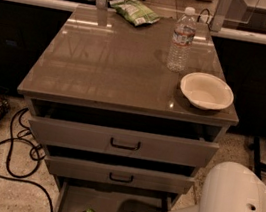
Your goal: Place green rice chip bag into bottom drawer
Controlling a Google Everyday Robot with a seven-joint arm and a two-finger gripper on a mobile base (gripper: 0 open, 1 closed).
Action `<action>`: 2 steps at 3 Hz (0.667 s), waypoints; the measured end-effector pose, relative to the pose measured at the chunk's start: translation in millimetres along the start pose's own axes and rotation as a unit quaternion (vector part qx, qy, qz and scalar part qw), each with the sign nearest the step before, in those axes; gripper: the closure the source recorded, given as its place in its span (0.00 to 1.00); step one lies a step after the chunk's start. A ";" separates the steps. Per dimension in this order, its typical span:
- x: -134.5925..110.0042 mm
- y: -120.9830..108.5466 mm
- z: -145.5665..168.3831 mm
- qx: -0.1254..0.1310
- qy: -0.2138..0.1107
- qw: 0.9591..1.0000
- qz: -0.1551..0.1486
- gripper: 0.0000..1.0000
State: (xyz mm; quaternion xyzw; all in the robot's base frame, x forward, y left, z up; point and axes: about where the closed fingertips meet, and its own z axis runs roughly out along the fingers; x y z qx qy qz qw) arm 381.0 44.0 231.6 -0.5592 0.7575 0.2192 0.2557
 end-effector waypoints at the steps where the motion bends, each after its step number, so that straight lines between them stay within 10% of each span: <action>1: -0.3 0.9 0.7 -0.001 0.000 1.000 0.000 0.28; 2: -0.6 1.7 1.4 -0.002 0.000 1.000 0.000 0.04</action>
Offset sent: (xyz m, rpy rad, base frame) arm -0.0006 0.0008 -0.0003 0.0008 0.0011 0.0011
